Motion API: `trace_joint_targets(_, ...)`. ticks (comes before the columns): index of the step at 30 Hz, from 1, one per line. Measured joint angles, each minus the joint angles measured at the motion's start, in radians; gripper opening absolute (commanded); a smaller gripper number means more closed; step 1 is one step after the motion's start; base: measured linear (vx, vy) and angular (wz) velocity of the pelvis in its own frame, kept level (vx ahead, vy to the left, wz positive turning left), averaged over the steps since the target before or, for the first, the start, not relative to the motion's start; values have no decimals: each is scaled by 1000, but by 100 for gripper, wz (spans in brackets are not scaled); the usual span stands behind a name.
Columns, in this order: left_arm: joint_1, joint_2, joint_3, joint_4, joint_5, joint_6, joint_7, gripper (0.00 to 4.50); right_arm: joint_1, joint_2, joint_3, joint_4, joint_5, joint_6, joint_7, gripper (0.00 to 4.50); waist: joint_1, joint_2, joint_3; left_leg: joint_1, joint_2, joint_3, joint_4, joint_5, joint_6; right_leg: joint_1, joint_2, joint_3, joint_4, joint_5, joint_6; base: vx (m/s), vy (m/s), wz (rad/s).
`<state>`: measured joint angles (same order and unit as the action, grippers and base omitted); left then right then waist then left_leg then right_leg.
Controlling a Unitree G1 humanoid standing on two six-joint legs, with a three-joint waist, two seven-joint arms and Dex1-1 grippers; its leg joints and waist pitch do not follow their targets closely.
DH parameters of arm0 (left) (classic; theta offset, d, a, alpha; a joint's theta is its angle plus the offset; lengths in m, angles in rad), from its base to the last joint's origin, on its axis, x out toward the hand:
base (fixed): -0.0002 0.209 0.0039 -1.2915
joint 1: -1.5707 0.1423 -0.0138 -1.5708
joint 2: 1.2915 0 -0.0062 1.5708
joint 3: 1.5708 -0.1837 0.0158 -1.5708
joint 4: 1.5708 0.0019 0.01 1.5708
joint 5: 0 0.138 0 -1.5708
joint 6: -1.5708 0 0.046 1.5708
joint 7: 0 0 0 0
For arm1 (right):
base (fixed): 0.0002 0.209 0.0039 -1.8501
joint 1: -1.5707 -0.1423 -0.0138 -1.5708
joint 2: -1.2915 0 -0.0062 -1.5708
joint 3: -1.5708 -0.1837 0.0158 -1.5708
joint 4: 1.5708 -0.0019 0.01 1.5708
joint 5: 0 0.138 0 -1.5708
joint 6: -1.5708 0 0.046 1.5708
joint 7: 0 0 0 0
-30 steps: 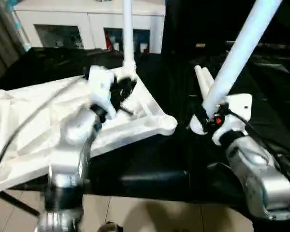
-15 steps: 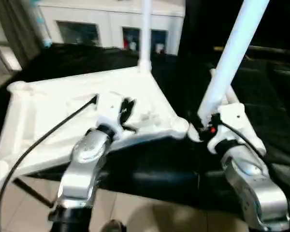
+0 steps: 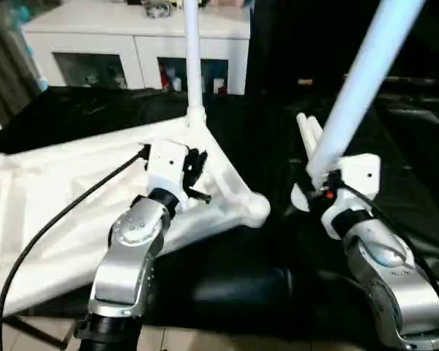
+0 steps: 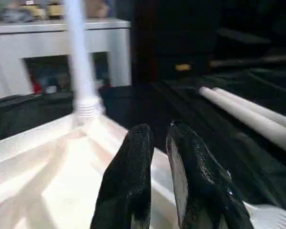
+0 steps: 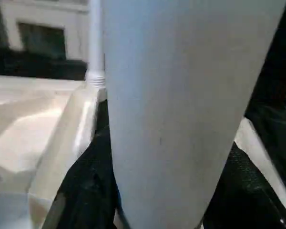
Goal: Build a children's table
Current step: Rotate table base
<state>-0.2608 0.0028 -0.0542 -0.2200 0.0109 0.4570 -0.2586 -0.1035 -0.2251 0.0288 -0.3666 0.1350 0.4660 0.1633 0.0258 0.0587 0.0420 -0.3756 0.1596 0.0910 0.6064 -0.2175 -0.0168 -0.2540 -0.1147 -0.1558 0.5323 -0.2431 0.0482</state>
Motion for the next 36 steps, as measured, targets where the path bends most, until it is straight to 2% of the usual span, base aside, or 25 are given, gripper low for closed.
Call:
trace_joint_targets(1,0,2,2,0,0,2,2,81,-2,3,0,0,-3,-4,0,189,2,3,-2,-6,-6,-11,4,-6,11,10,-1,-16,-10,-5,4,170,24,61)
trace_joint_targets(2,0,5,5,0,0,3,3,81,-4,14,3,0,-4,-8,0,189,2,4,-3,-7,-17,-24,8,-13,22,17,-3,-25,-12,-13,8,211,-11,58)
trace_joint_targets(3,2,11,9,-1,-1,7,4,81,-9,33,11,1,1,-11,0,189,-1,2,-2,-4,-33,-54,10,-19,31,10,-3,-19,14,-35,-3,211,-11,58)
trace_joint_targets(4,9,20,23,-2,-2,11,10,81,-17,49,23,4,9,-10,3,189,-5,-2,-4,5,-42,-61,11,-25,27,-19,6,13,85,-58,-27,230,-118,43)
trace_joint_targets(5,14,25,41,-1,-5,19,16,81,-15,60,25,2,21,-10,10,189,-1,-3,-4,18,-49,-61,12,-34,21,-59,22,46,162,-70,-26,147,-230,11)
trace_joint_targets(6,15,24,51,-4,-15,21,21,81,-11,55,23,2,25,-9,14,189,3,-11,-6,33,-62,-61,14,-44,22,-110,39,77,203,-71,-16,147,-230,11)
trace_joint_targets(7,14,23,53,-13,-19,25,21,81,-11,51,17,2,26,-9,16,189,3,-31,-8,42,-82,-55,13,-47,18,-148,39,106,194,-56,-3,-35,-246,-7)
trace_joint_targets(8,12,20,52,-24,-26,27,20,81,-10,44,12,2,27,-9,17,189,1,-57,-10,43,-105,-43,26,-51,13,-170,29,145,153,-2,-30,-104,-209,14)
trace_joint_targets(9,15,8,37,-23,-34,32,15,81,5,28,-6,4,29,-9,18,189,1,-71,-4,30,-108,-29,59,-63,34,-172,32,172,176,-11,-22,-104,-209,14)
trace_joint_targets(10,17,4,11,-25,-40,36,2,81,13,22,-22,13,30,-7,18,189,11,-67,-4,22,-103,-28,75,-56,50,-164,39,178,174,-10,-25,-8,-120,25)
trace_joint_targets(11,21,6,1,-30,-49,37,-8,81,13,18,-33,19,30,-5,18,189,16,-65,-5,21,-95,-24,62,-45,45,-160,45,172,167,-6,-31,27,-74,6)
trace_joint_targets(12,22,16,1,-39,-63,37,-26,81,12,22,-40,18,33,-4,19,189,18,-56,-8,18,-87,-21,39,-37,18,-158,55,162,162,-1,-35,27,-74,6)
trace_joint_targets(13,24,25,4,-42,-76,38,-43,81,12,25,-41,18,35,-3,20,189,19,-52,-9,19,-72,-22,31,-35,-22,-155,62,153,154,5,-39,-18,-70,-1)
trace_joint_targets(14,28,32,6,-42,-81,40,-53,81,12,31,-41,18,38,0,20,189,19,-50,-7,17,-61,-23,29,-30,-40,-150,66,144,141,15,-39,-71,-22,8)
trace_joint_targets(15,37,51,3,-40,-88,46,-77,81,11,34,-38,18,51,3,25,189,21,-45,-3,20,-46,-23,28,-30,-50,-140,73,138,119,28,-41,-71,-22,8)
trace_joint_targets(16,40,73,-4,-35,-88,48,-97,81,11,38,-36,17,61,5,34,189,21,-38,3,22,-38,-19,28,-27,-50,-132,75,136,107,31,-50,-109,20,7)
trace_joint_targets(17,43,93,-12,-30,-88,49,-116,81,11,39,-34,17,68,8,41,189,20,-34,7,26,-34,-13,28,-23,-47,-125,74,135,101,35,-49,-117,40,5)
trace_joint_targets(18,44,119,-18,-24,-88,49,-141,81,11,37,-34,17,71,11,48,189,20,-31,10,28,-28,2,28,-20,-43,-121,70,135,98,34,-45,-117,40,5)
trace_joint_targets(21,36,121,-15,13,-95,48,-148,81,10,12,-35,17,72,12,63,189,20,-34,20,31,-25,27,28,-20,-43,-119,56,138,97,33,-44,-100,41,12)
trace_joint_targets(22,26,108,1,32,-97,48,-133,81,8,7,-36,17,71,12,64,189,19,-35,22,28,-25,30,28,-20,-43,-120,55,140,96,33,-43,-90,39,6)
trace_joint_targets(28,10,90,44,49,-109,28,-86,81,6,11,-41,17,67,25,60,189,5,-39,24,20,-25,32,26,-17,-38,-122,55,139,78,33,-43,-37,20,0)
trace_joint_targets(31,10,81,49,49,-118,28,-75,81,14,26,-31,17,67,34,54,189,6,-42,26,16,-25,34,26,-13,-32,-128,55,140,78,33,-44,0,0,0)
trace_joint_targets(36,10,87,53,49,-125,31,-76,81,13,47,-15,17,67,36,38,189,10,-42,26,14,-24,34,26,-13,-32,-129,55,140,79,35,-44,0,0,0)
